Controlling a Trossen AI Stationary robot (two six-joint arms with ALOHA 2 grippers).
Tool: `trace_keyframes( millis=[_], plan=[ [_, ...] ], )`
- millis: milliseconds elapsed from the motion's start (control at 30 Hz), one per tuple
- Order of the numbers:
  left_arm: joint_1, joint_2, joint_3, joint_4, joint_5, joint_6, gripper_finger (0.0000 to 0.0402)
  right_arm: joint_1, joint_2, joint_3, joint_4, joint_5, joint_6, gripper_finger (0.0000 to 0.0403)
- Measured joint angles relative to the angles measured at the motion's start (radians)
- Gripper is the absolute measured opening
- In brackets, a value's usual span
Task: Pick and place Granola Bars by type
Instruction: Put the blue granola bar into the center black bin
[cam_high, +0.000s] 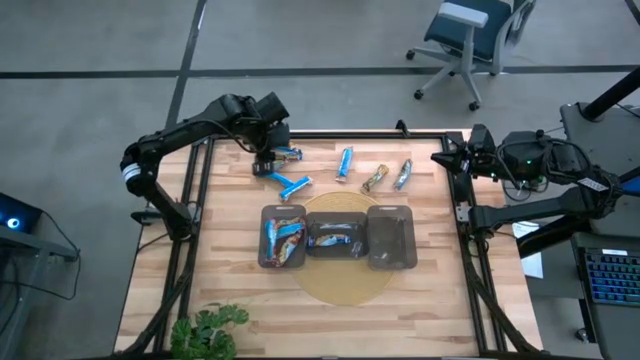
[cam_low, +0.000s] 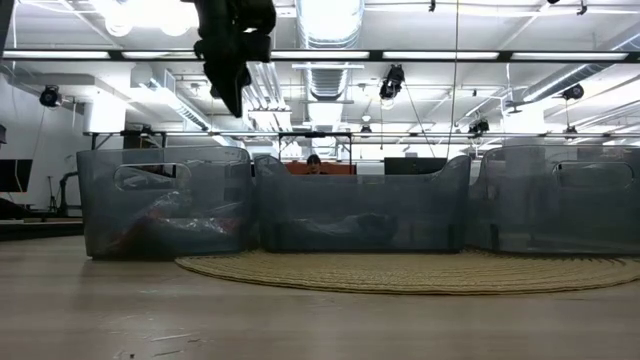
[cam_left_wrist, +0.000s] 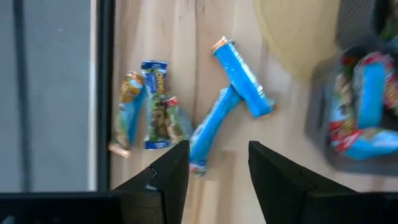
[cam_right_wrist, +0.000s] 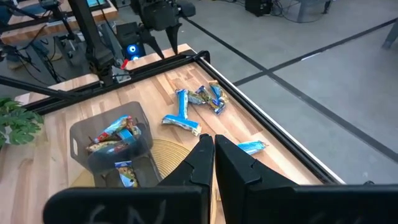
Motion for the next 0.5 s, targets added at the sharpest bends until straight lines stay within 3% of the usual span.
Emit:
trace_keyframes(
  millis=[233, 500],
  plan=[
    [0.000, 0.004, 0.000, 0.001, -0.142, 0.130, 0.0147, 0.000, 0.000, 0.000, 0.000, 0.000, 0.000, 0.0008],
    [0.000, 0.005, 0.000, 0.006, -0.149, 0.156, 0.0147, 0.000, 0.000, 0.000, 0.000, 0.000, 0.000, 0.0008]
  ],
)
